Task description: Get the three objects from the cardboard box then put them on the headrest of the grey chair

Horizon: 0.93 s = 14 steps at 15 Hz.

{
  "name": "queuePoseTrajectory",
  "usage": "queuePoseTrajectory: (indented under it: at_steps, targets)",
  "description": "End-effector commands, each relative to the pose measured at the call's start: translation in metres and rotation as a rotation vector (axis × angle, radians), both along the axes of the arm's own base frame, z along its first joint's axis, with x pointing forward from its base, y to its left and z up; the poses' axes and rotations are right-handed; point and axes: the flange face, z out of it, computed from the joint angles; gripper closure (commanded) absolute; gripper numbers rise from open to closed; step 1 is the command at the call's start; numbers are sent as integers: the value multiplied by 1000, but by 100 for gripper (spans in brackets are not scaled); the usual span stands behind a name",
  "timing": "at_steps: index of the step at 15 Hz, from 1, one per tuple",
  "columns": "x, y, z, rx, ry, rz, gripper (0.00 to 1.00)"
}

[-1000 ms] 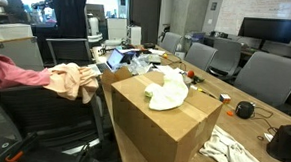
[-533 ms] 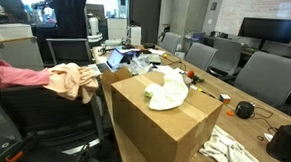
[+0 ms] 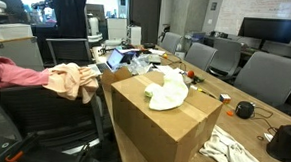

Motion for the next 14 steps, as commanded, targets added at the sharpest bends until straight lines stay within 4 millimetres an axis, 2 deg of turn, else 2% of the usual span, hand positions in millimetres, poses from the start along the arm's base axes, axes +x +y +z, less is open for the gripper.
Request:
queuePoseTrajectory:
  at_steps: [1,14]
  targets:
    - [12,-2,1,12,-30,-72,98]
    - [20,-36,-60,-100,40,-275,98]
